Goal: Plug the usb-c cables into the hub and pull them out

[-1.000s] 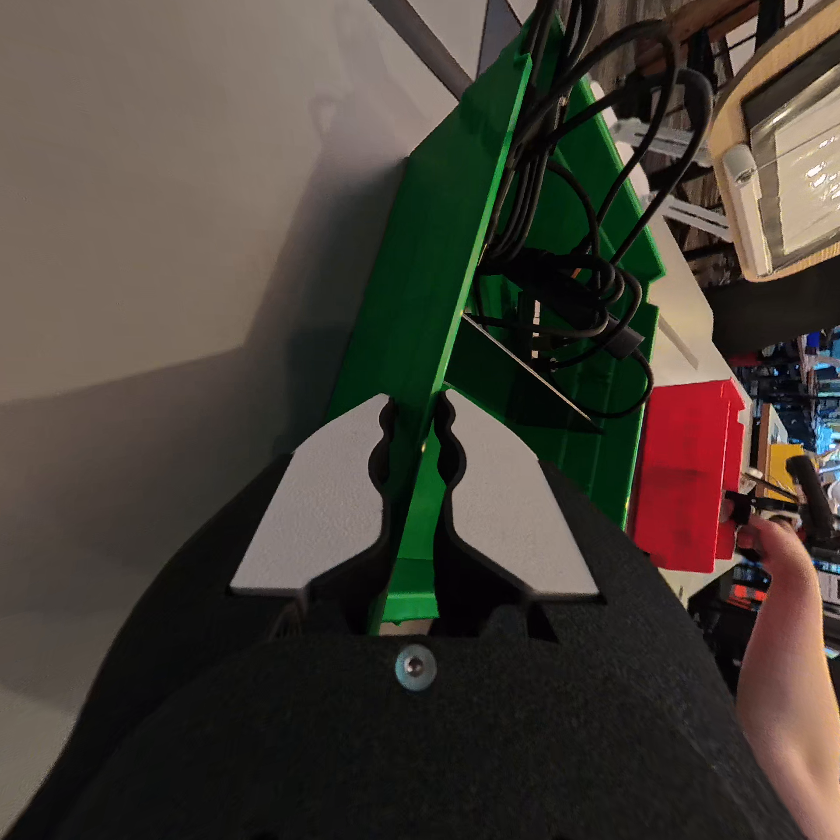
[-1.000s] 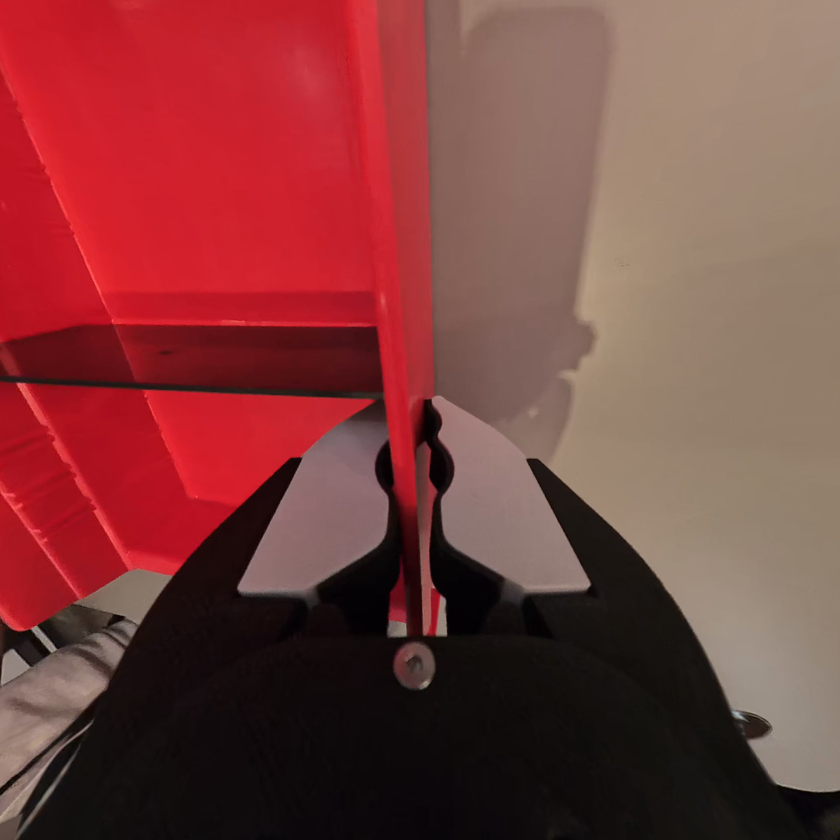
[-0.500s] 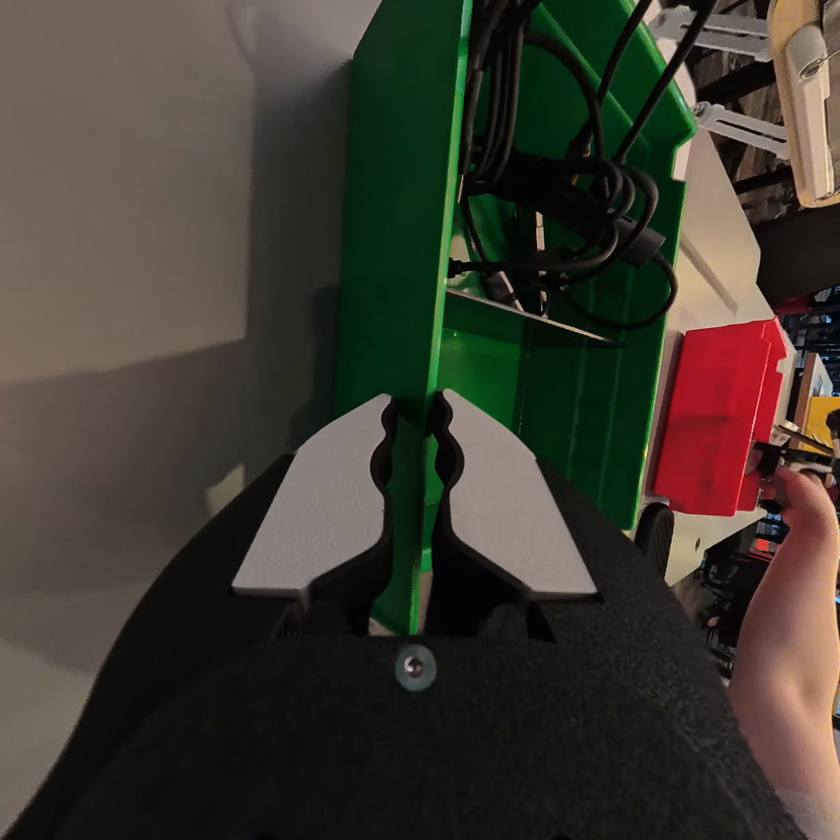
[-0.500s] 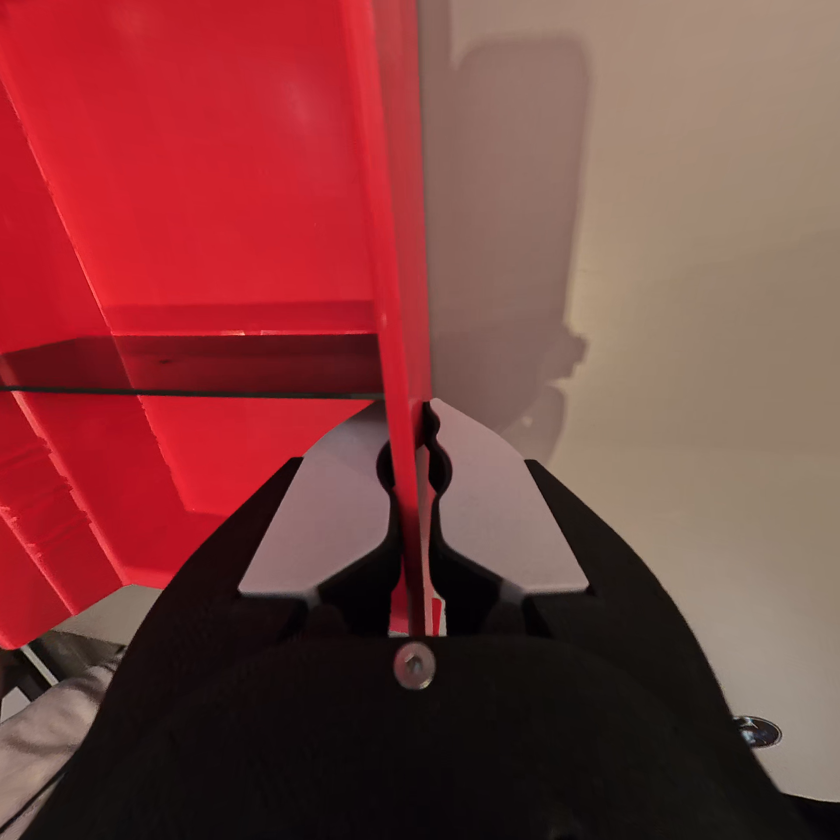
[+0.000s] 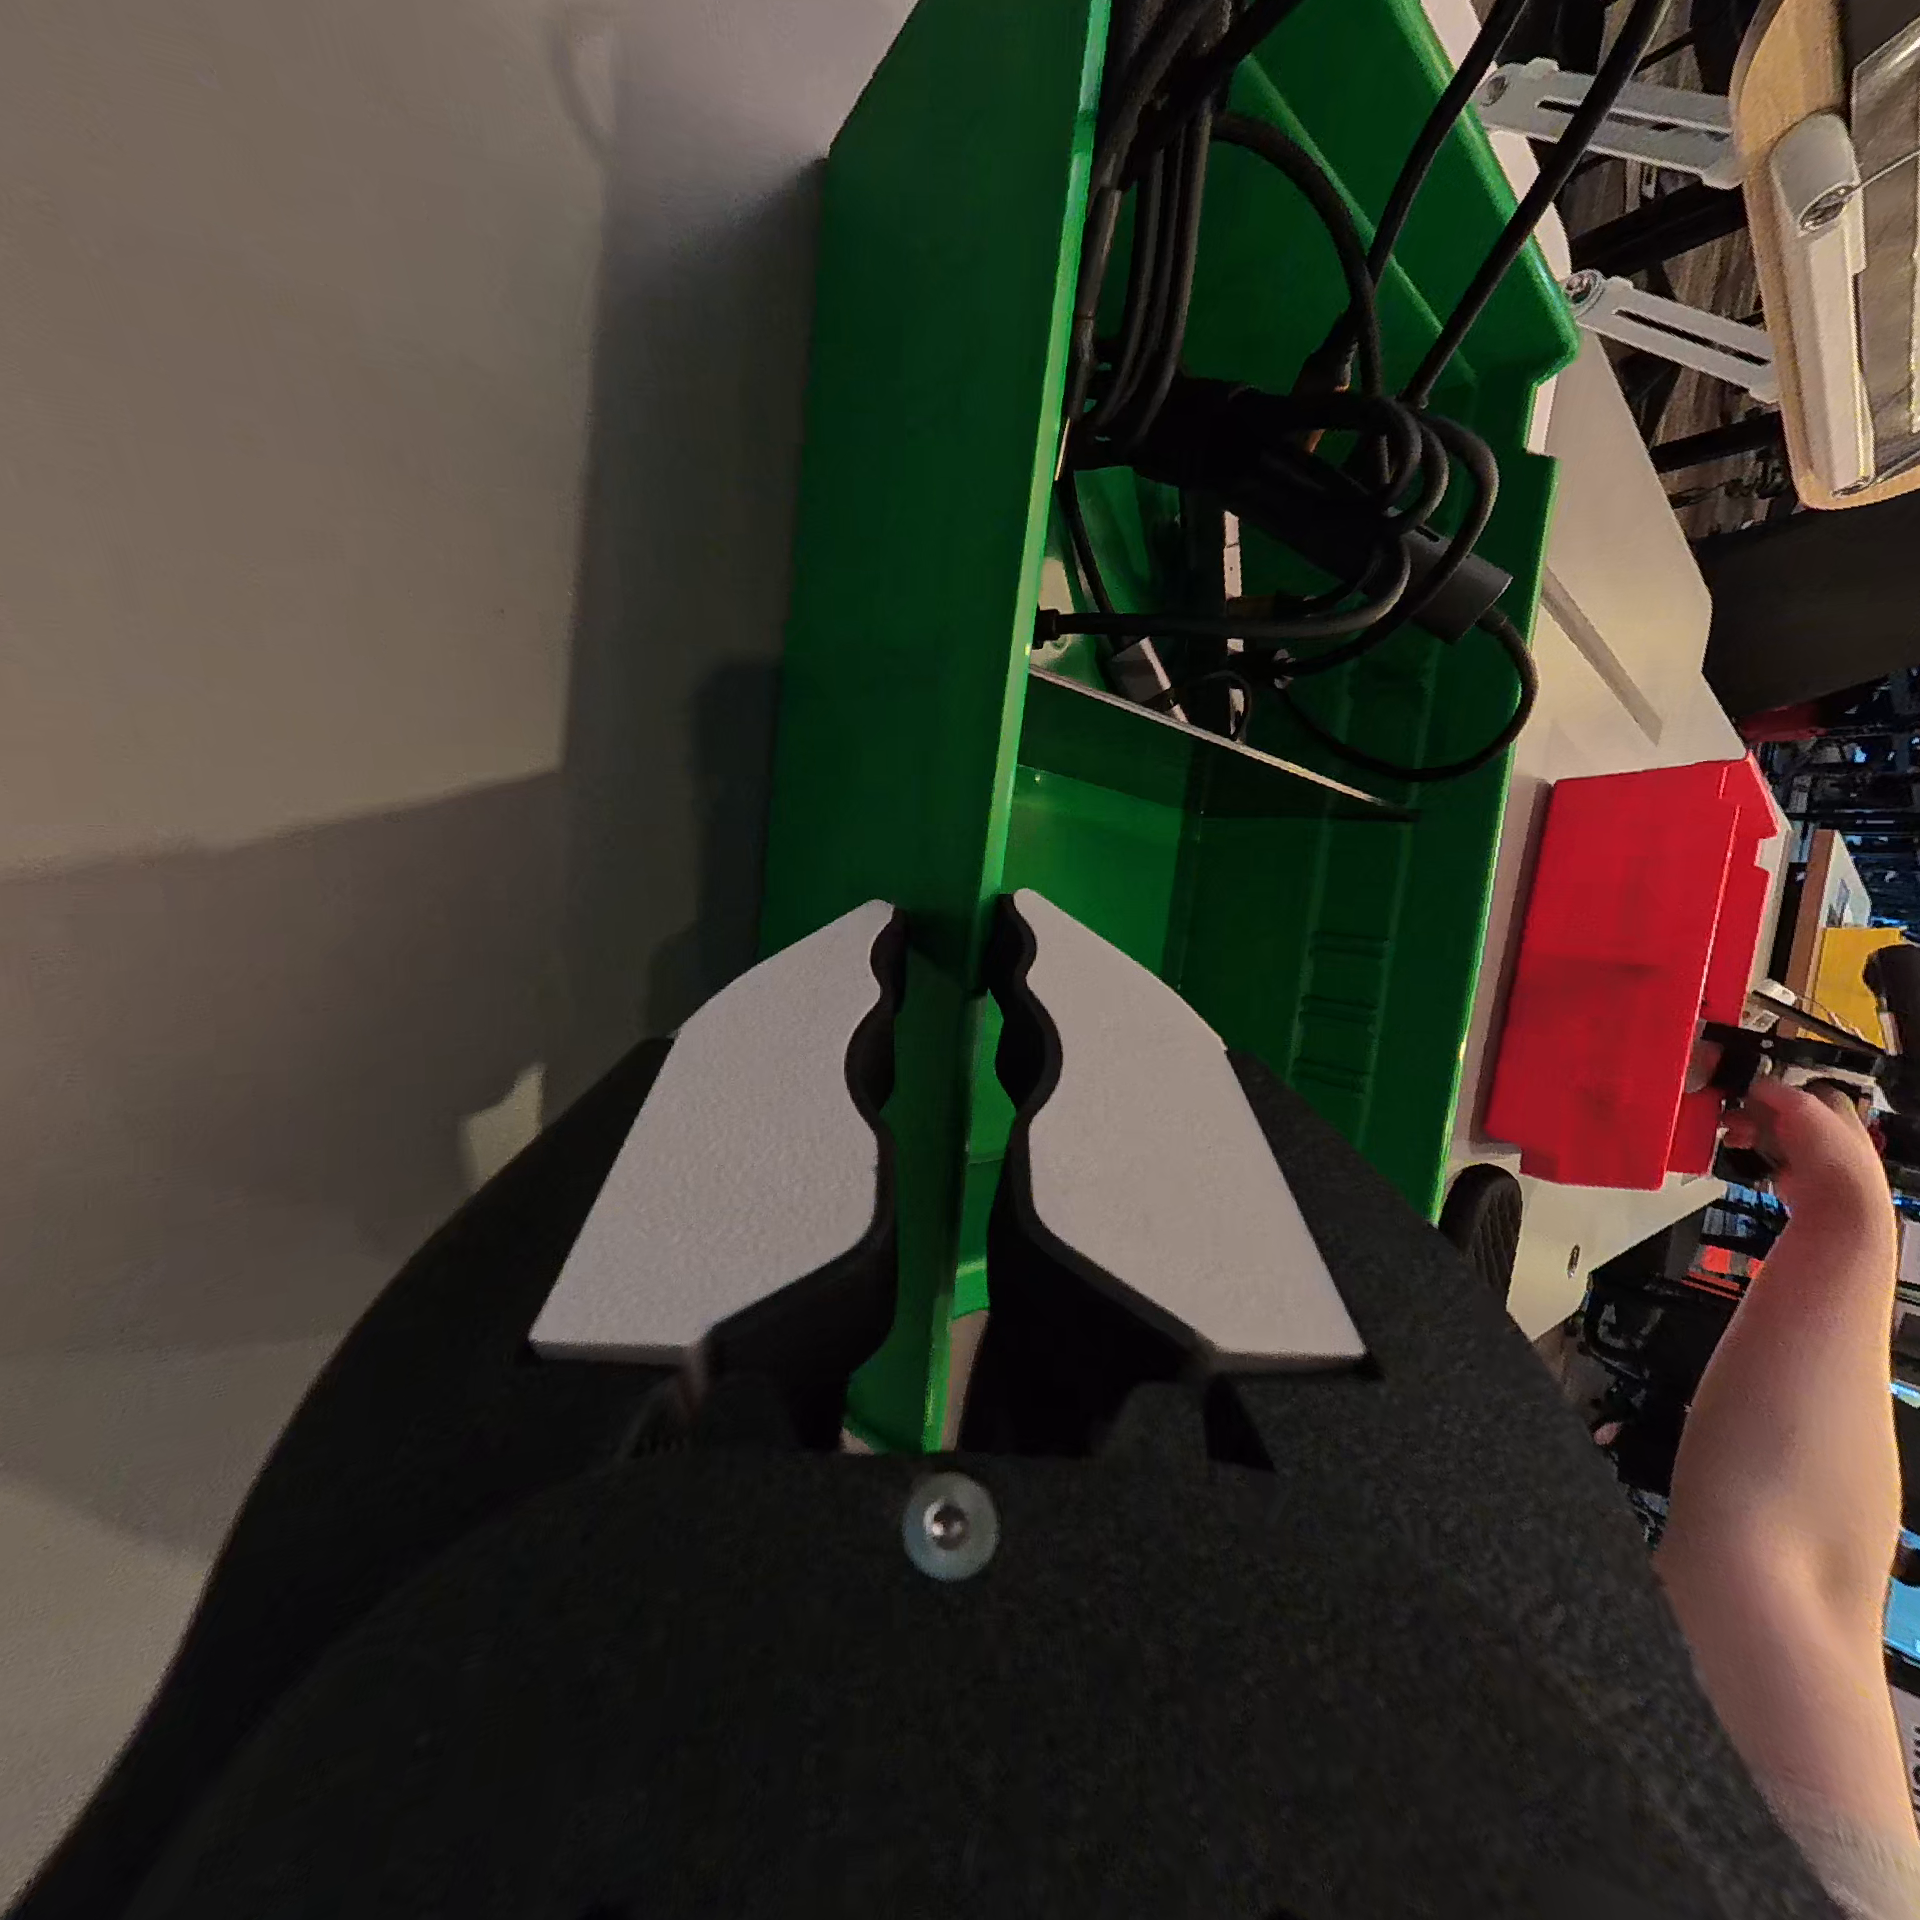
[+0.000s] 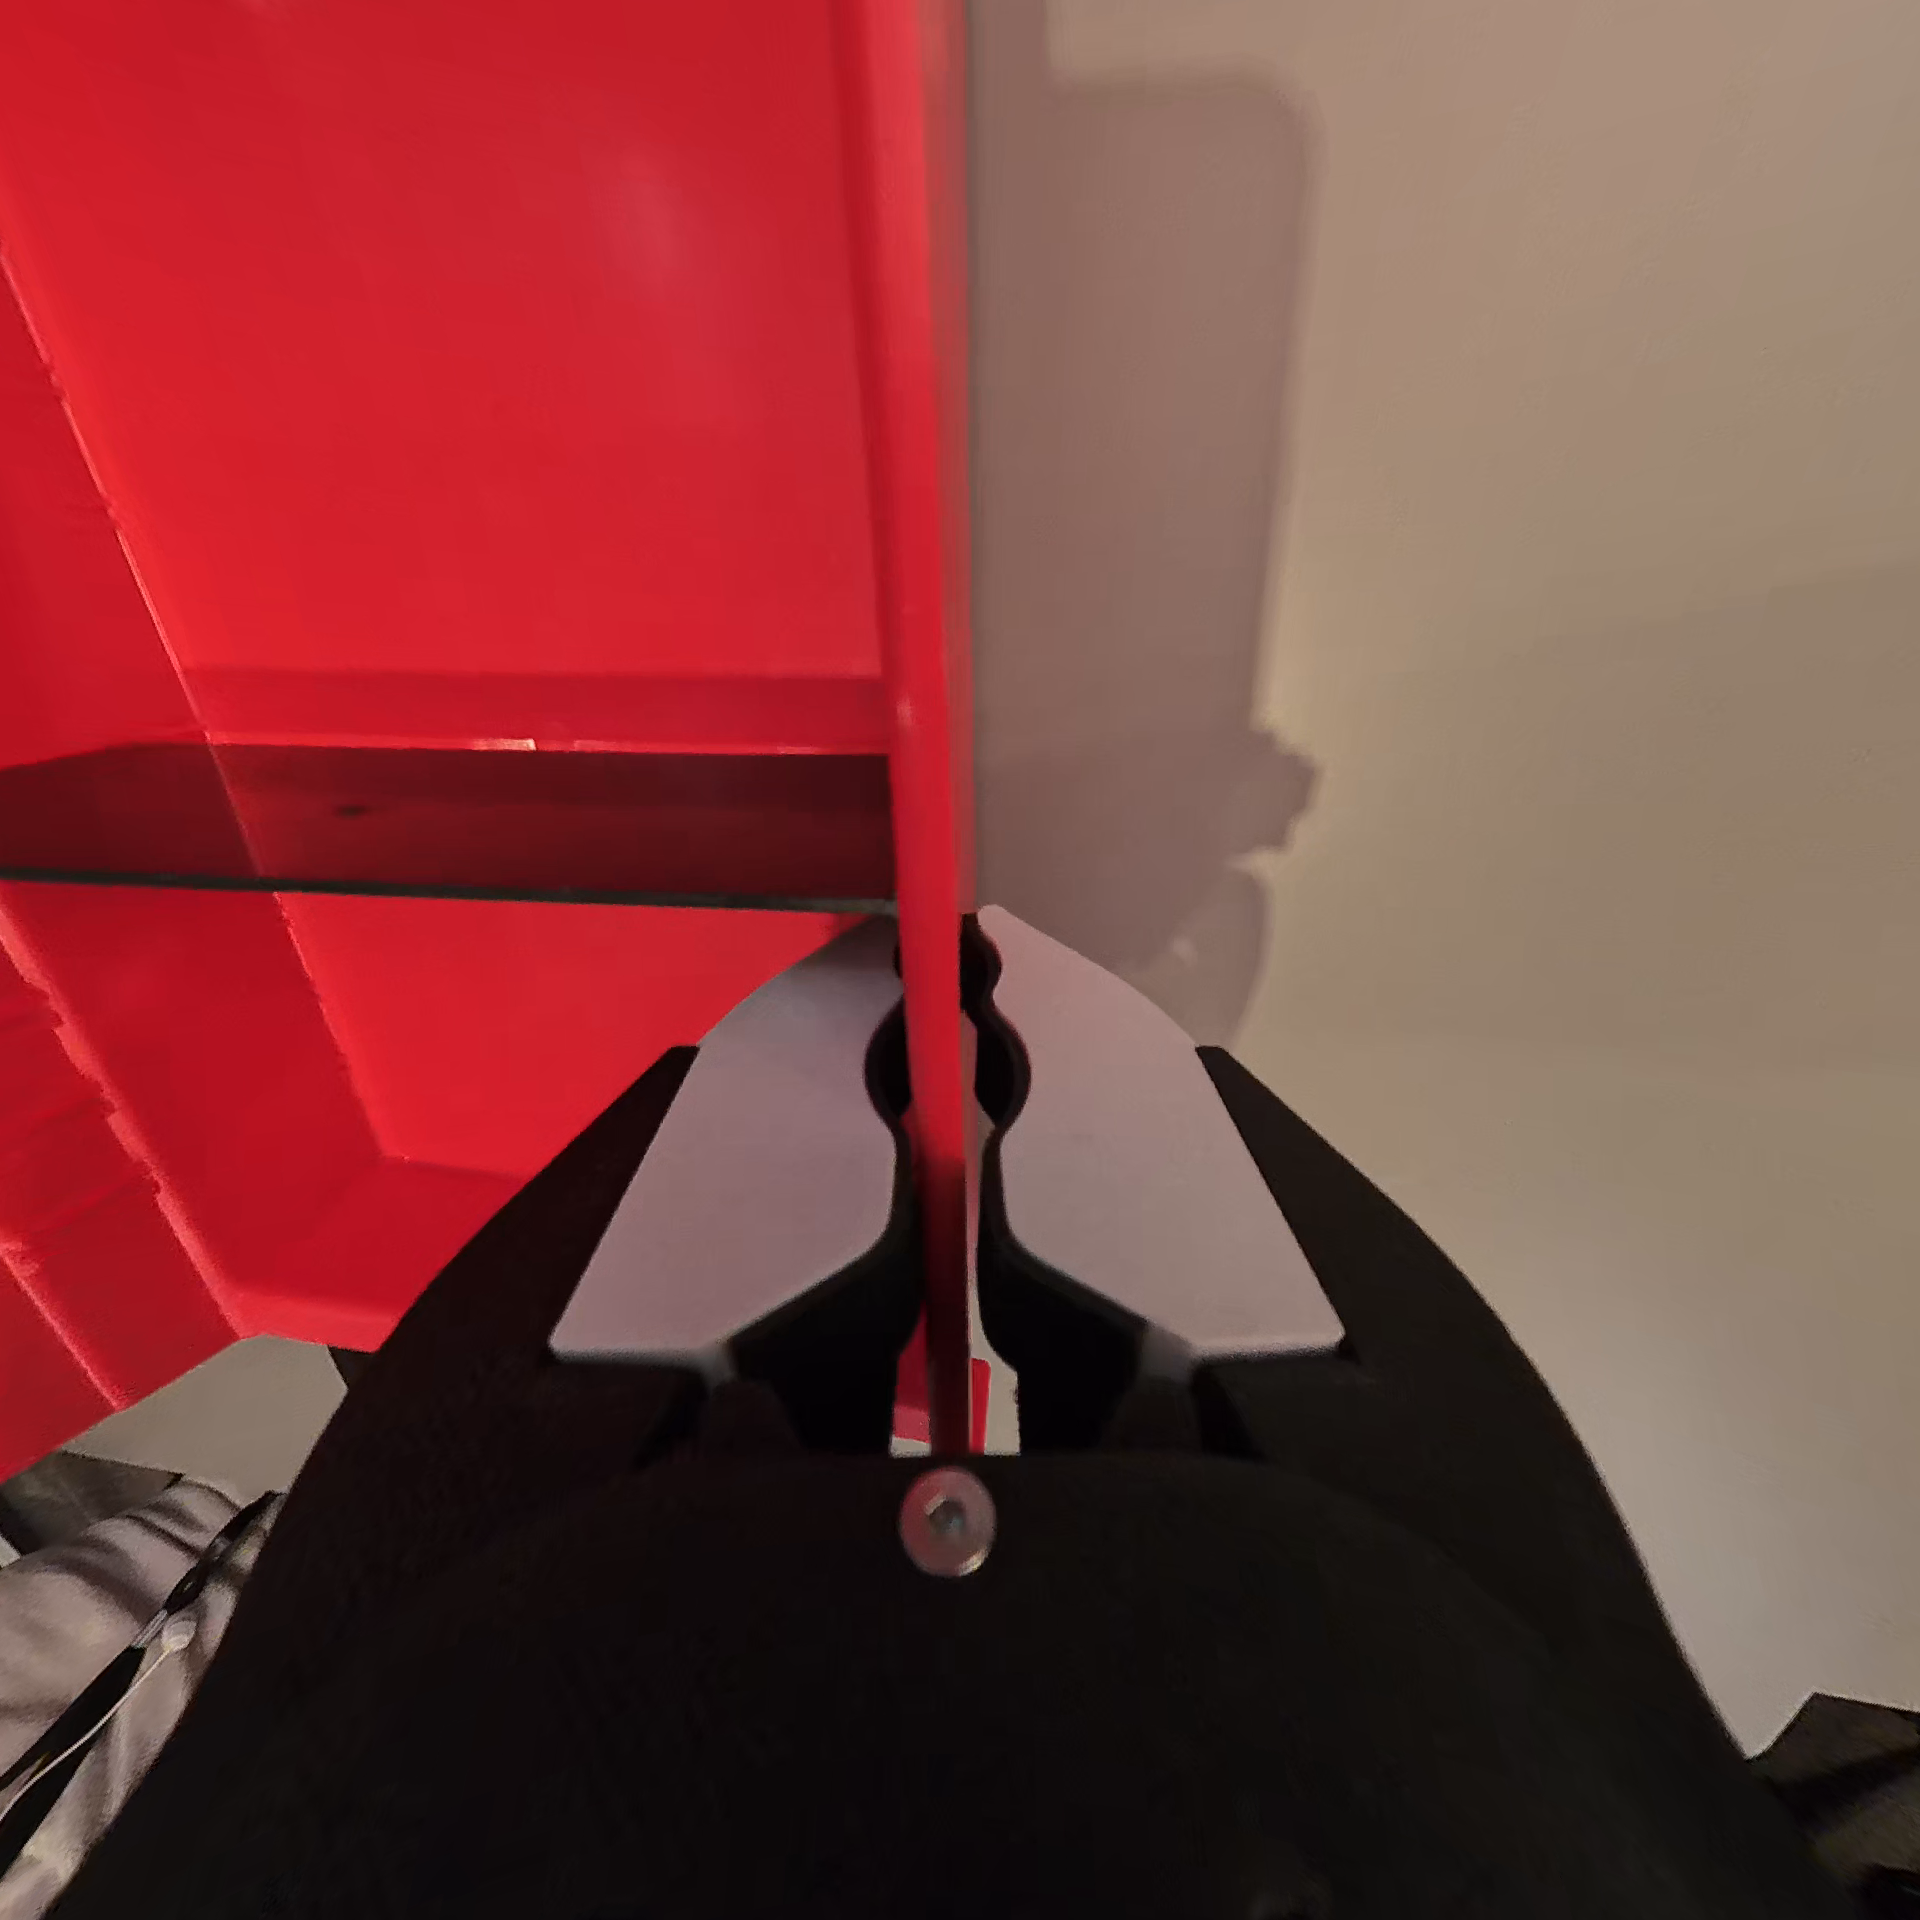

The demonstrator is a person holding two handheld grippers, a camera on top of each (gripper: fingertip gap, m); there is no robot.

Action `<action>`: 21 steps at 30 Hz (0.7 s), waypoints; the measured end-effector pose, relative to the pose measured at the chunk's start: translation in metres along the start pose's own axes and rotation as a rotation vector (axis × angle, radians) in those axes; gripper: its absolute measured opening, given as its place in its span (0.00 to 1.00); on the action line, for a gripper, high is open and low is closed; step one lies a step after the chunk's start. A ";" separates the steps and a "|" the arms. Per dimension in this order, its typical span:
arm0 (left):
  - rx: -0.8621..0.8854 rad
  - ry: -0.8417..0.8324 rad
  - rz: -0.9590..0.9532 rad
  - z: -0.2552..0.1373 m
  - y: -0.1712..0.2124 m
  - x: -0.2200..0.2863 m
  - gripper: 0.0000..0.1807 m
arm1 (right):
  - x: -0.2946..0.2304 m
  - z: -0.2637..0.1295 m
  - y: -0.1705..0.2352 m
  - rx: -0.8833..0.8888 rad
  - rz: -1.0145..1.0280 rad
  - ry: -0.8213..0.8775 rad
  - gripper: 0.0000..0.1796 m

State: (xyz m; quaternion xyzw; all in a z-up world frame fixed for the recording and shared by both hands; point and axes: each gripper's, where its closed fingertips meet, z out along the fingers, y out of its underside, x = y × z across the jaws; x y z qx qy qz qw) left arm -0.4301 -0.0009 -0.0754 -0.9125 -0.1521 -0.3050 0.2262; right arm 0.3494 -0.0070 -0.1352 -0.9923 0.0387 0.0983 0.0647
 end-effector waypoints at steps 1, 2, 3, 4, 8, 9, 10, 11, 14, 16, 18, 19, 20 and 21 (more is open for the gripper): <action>0.001 -0.002 -0.001 0.000 0.000 0.000 0.08 | 0.000 0.000 0.000 0.002 0.004 -0.001 0.03; 0.002 -0.004 -0.003 0.000 -0.001 0.000 0.08 | 0.000 0.000 0.000 0.002 0.004 0.003 0.03; 0.001 -0.004 -0.005 -0.001 -0.001 0.000 0.08 | -0.001 0.000 -0.001 0.006 -0.003 0.010 0.03; 0.002 -0.004 -0.008 -0.001 -0.001 0.000 0.08 | 0.000 0.000 -0.001 0.011 -0.013 0.017 0.04; 0.100 0.043 -0.042 -0.012 -0.014 0.005 0.10 | -0.003 -0.002 -0.002 0.042 -0.011 -0.002 0.06; 0.153 0.063 -0.050 -0.020 -0.020 0.008 0.11 | -0.006 -0.004 -0.004 0.060 -0.011 -0.025 0.09; 0.203 0.068 -0.053 -0.031 -0.025 0.009 0.11 | -0.008 -0.006 -0.004 0.076 -0.013 -0.033 0.11; 0.255 0.061 -0.045 -0.043 -0.028 0.009 0.11 | -0.008 -0.010 -0.004 0.089 -0.023 -0.025 0.11; 0.445 0.053 0.023 -0.085 -0.041 0.021 0.11 | 0.001 -0.030 -0.008 0.168 -0.056 0.076 0.15; 0.566 0.077 0.119 -0.111 -0.049 0.044 0.11 | 0.005 -0.052 -0.014 0.255 -0.076 0.147 0.17; 0.629 0.100 0.263 -0.126 -0.050 0.074 0.11 | -0.001 -0.081 -0.024 0.387 -0.093 0.189 0.19; 0.653 0.116 0.356 -0.130 -0.050 0.093 0.12 | -0.009 -0.099 -0.031 0.483 -0.117 0.197 0.21; 0.676 0.131 0.454 -0.131 -0.050 0.112 0.11 | -0.020 -0.120 -0.041 0.608 -0.154 0.211 0.22; 0.696 0.141 0.550 -0.130 -0.049 0.131 0.11 | -0.035 -0.144 -0.049 0.746 -0.201 0.219 0.23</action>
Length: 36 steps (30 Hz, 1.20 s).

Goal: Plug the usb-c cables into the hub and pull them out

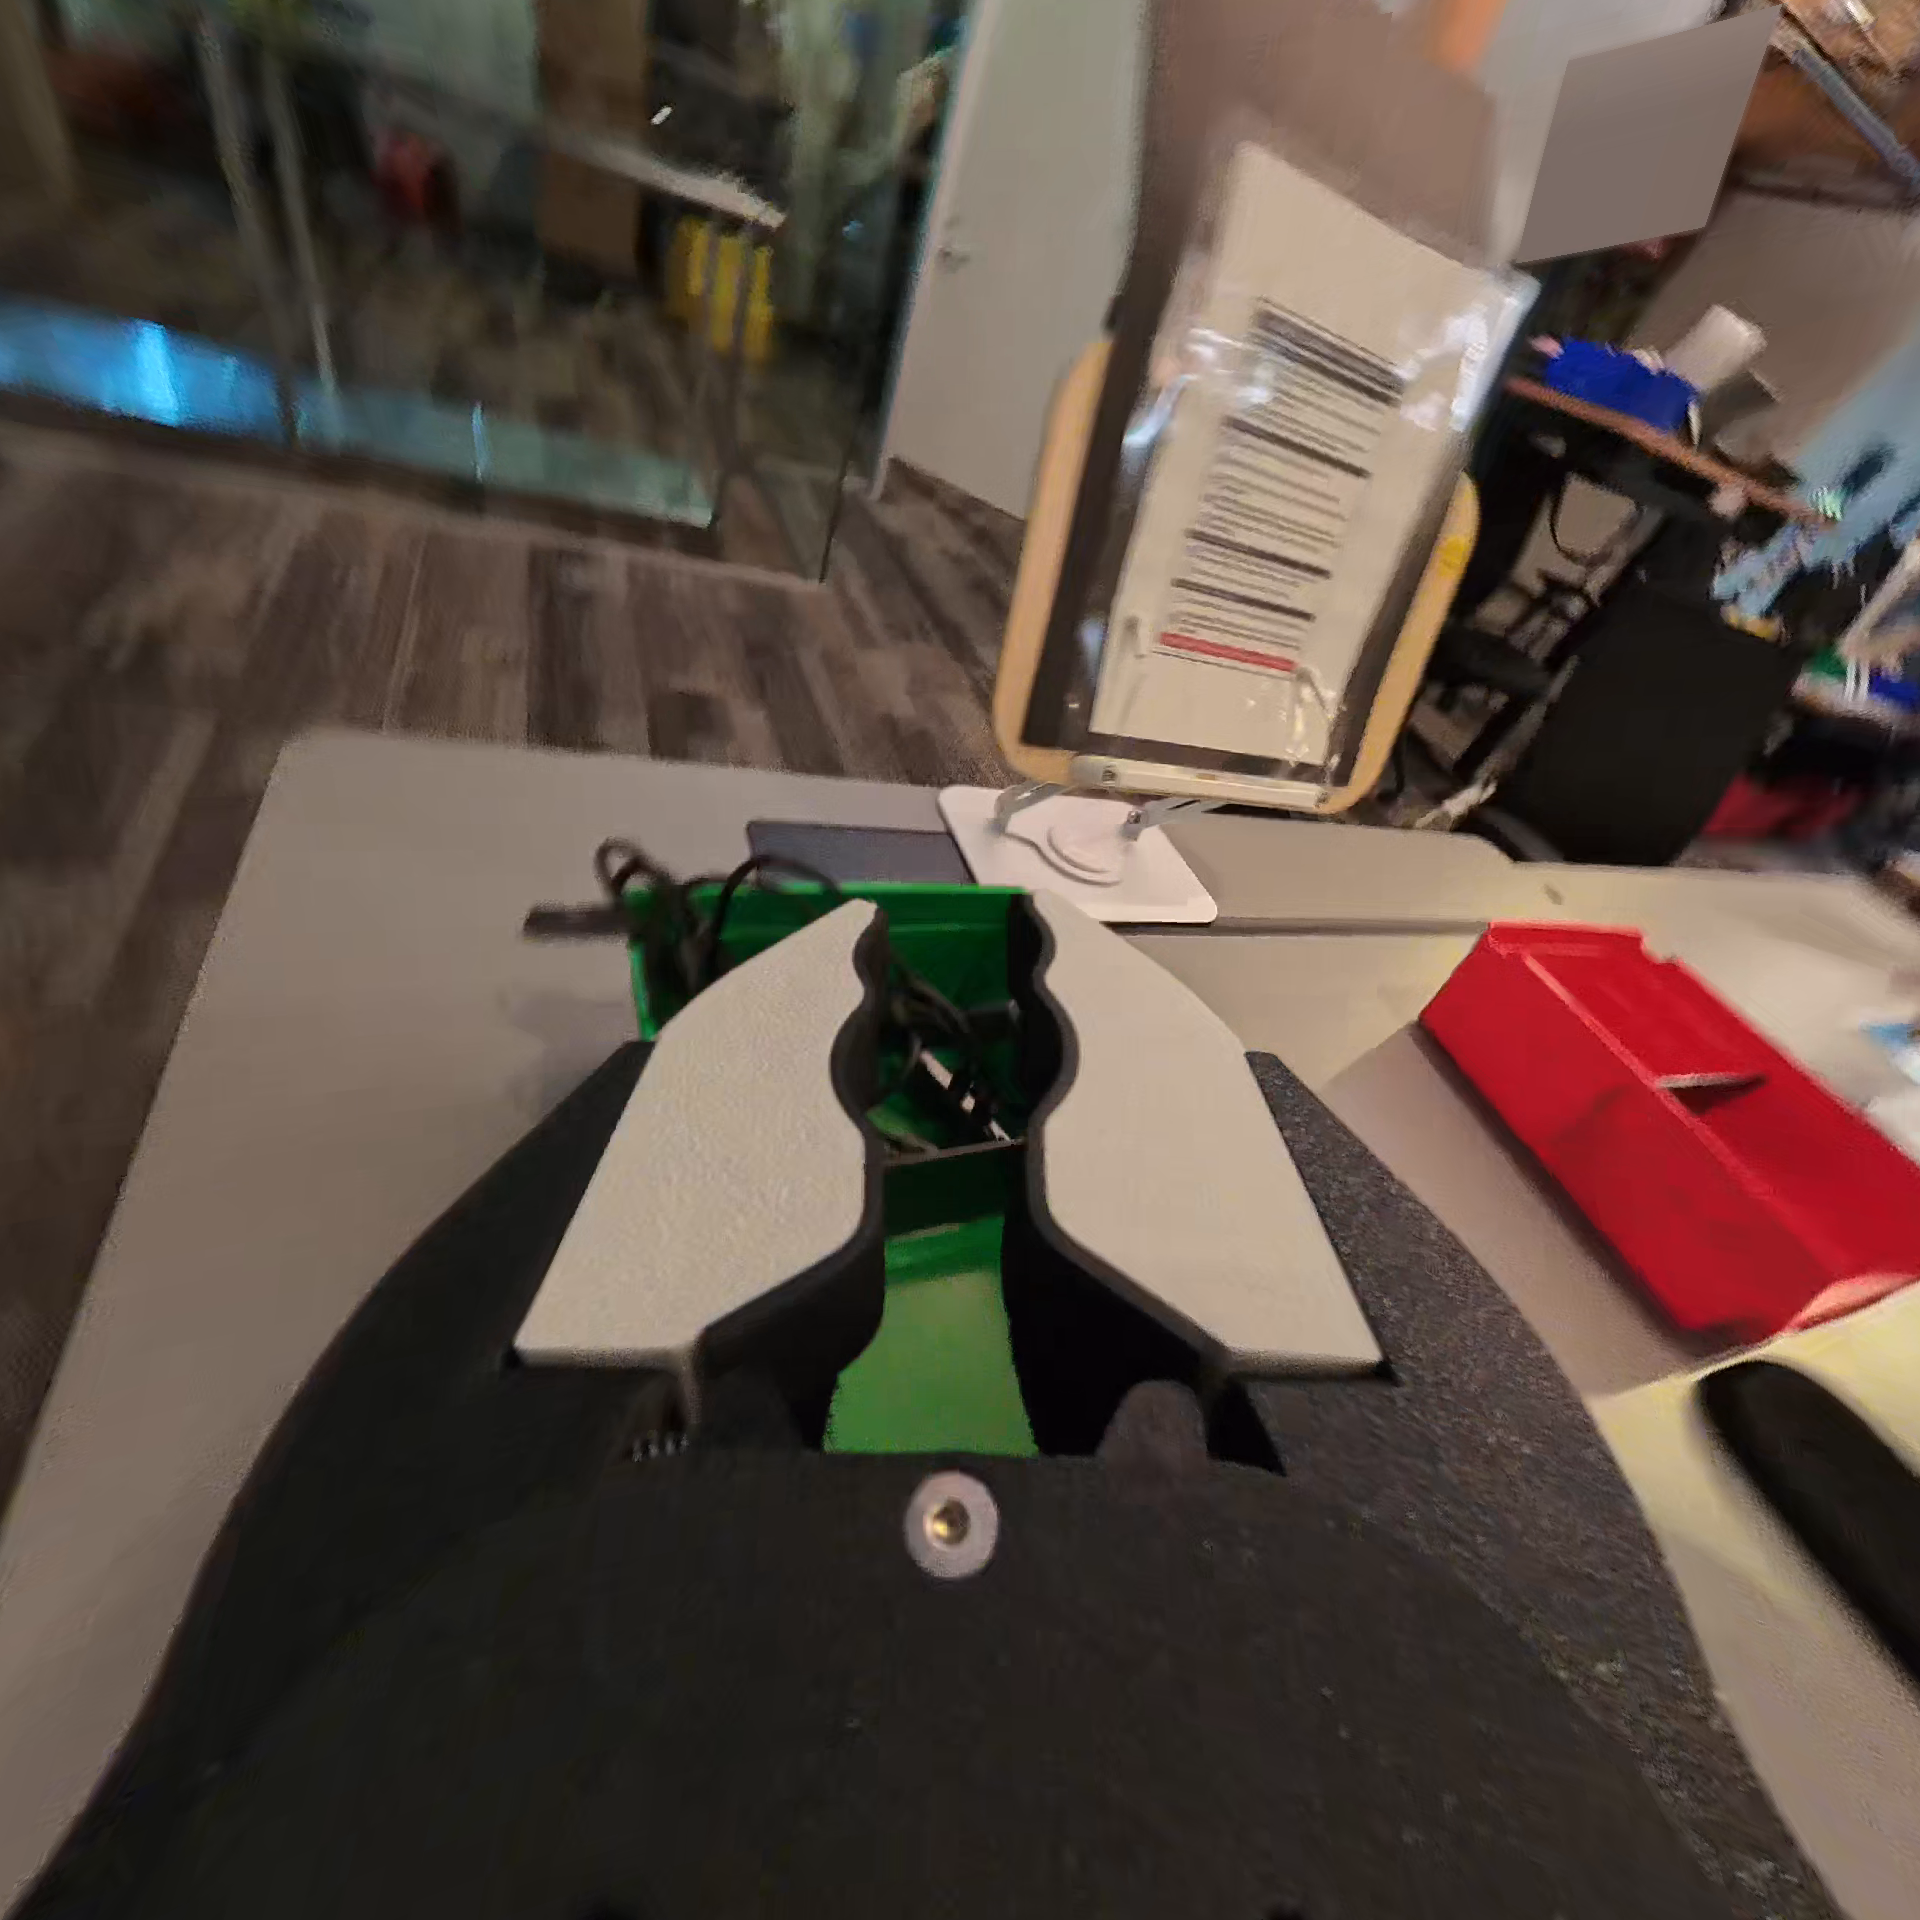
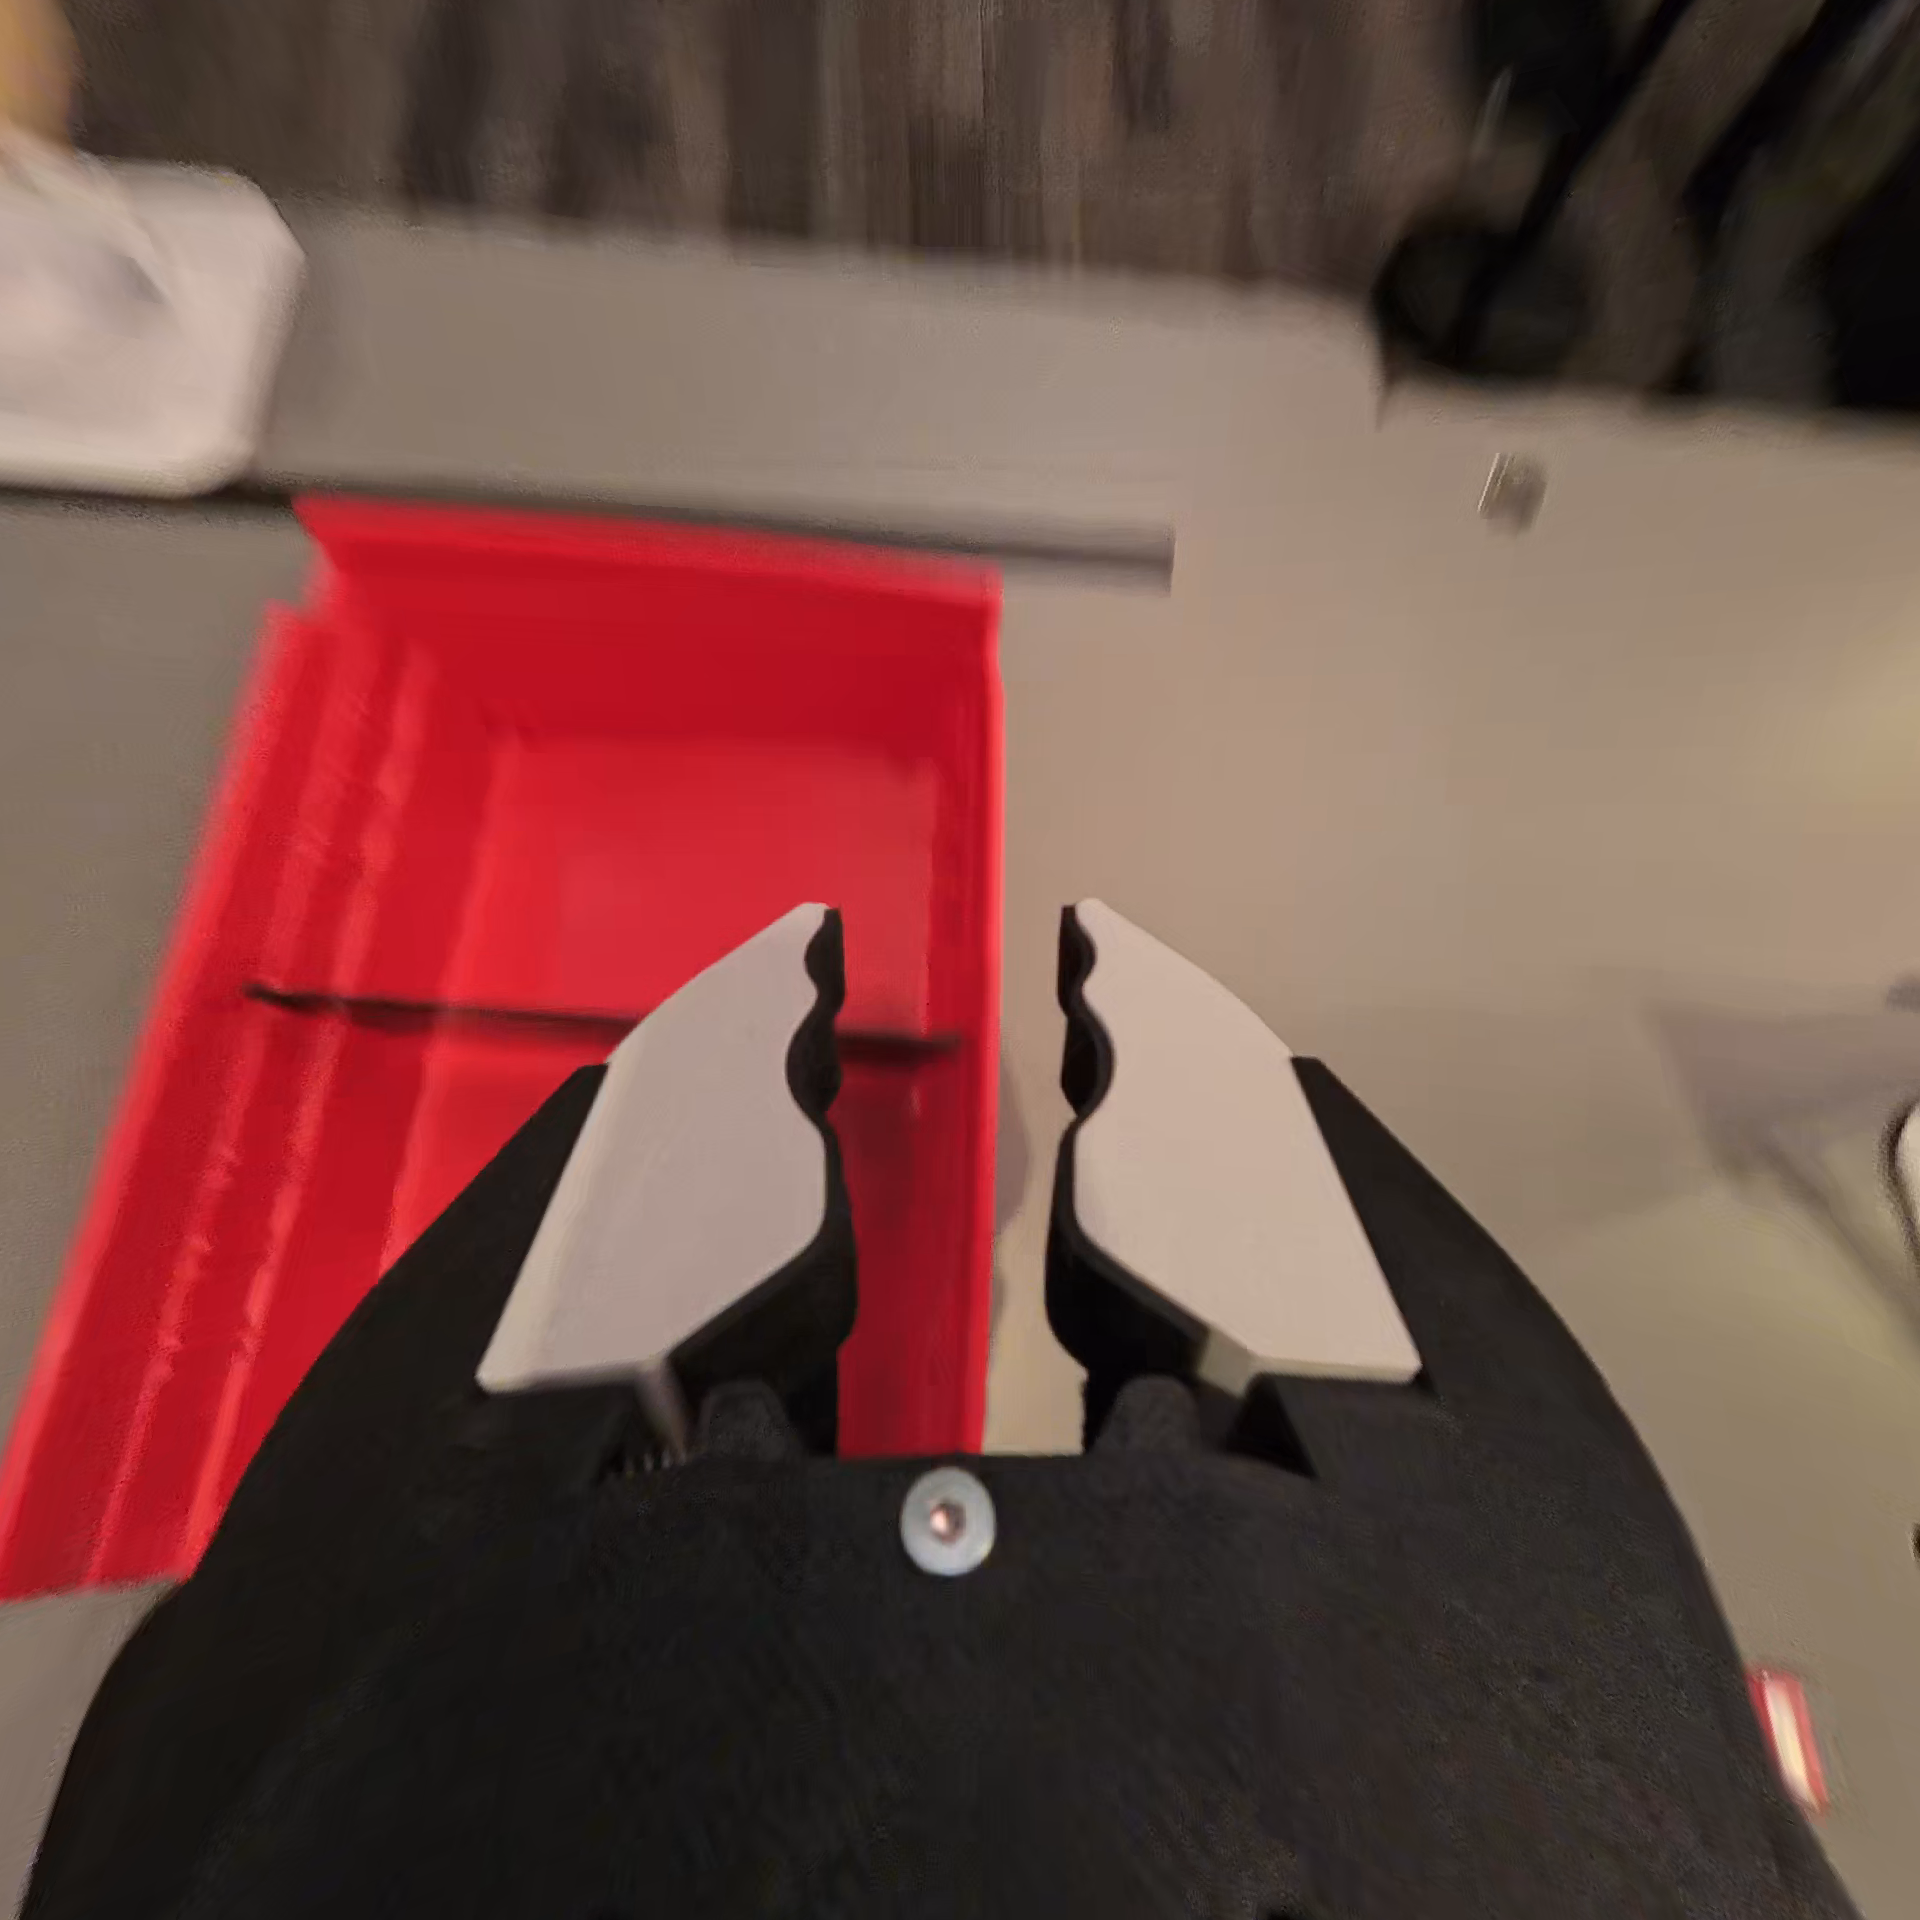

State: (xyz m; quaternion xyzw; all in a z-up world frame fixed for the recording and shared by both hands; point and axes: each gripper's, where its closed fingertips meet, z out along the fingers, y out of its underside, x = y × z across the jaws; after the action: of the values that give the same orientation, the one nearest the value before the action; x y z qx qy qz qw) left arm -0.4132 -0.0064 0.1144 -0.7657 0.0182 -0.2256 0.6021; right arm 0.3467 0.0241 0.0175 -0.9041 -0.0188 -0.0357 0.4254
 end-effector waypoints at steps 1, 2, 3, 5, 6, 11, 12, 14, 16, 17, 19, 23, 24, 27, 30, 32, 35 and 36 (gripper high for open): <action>0.006 0.024 0.081 0.008 -0.002 0.015 0.11 | -0.011 -0.016 -0.025 0.148 -0.030 0.001 0.24; -0.009 0.035 0.156 0.016 0.000 0.027 0.14 | -0.023 -0.034 -0.048 0.300 -0.058 -0.003 0.25; -0.031 0.032 0.227 0.026 0.006 0.037 0.20 | -0.037 -0.052 -0.069 0.448 -0.082 -0.006 0.27; -0.061 0.004 0.379 0.051 0.018 0.050 0.26 | -0.068 -0.087 -0.098 0.687 -0.124 -0.016 0.29; -0.091 -0.002 0.466 0.064 0.027 0.056 0.26 | -0.082 -0.103 -0.108 0.790 -0.148 -0.011 0.29; -0.482 -0.083 0.805 0.117 0.100 0.046 0.28 | -0.142 -0.147 -0.139 1.071 -0.248 -0.018 0.25; -0.533 -0.086 0.830 0.124 0.111 0.044 0.30 | -0.150 -0.148 -0.142 1.079 -0.250 -0.038 0.26; -0.562 -0.056 0.822 0.140 0.124 0.044 0.31 | -0.161 -0.145 -0.146 1.084 -0.249 -0.082 0.26; -0.578 -0.032 0.825 0.153 0.134 0.046 0.31 | -0.168 -0.136 -0.141 1.070 -0.225 -0.136 0.26; -0.599 -0.042 0.852 0.158 0.139 0.043 0.31 | -0.170 -0.133 -0.139 1.077 -0.212 -0.161 0.26; -0.673 -0.099 0.931 0.163 0.149 0.031 0.31 | -0.171 -0.126 -0.139 1.056 -0.200 -0.213 0.26; -0.747 -0.140 1.003 0.172 0.162 0.018 0.31 | -0.160 -0.120 -0.137 1.022 -0.190 -0.222 0.26; -0.745 -0.134 1.013 0.176 0.165 0.019 0.30 | -0.156 -0.120 -0.137 1.027 -0.179 -0.217 0.25; -0.748 -0.159 1.065 0.185 0.170 0.016 0.27 | -0.150 -0.118 -0.137 1.028 -0.137 -0.251 0.24; -0.759 -0.217 1.090 0.190 0.170 0.007 0.20 | -0.152 -0.114 -0.137 1.016 -0.108 -0.299 0.24; -0.737 -0.217 1.095 0.191 0.167 0.007 0.14 | -0.155 -0.112 -0.137 1.007 -0.120 -0.301 0.24; -0.712 -0.200 1.024 0.189 0.159 0.013 0.14 | -0.160 -0.112 -0.137 1.003 -0.160 -0.281 0.23; -0.701 -0.198 0.999 0.187 0.154 0.015 0.13 | -0.162 -0.112 -0.137 1.003 -0.170 -0.283 0.23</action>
State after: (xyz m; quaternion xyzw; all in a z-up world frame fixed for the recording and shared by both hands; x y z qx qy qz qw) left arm -0.2932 0.1178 -0.0566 -0.8341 0.3916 0.1754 0.3466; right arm 0.1709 0.0245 0.1814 -0.5809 -0.1639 0.0658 0.7946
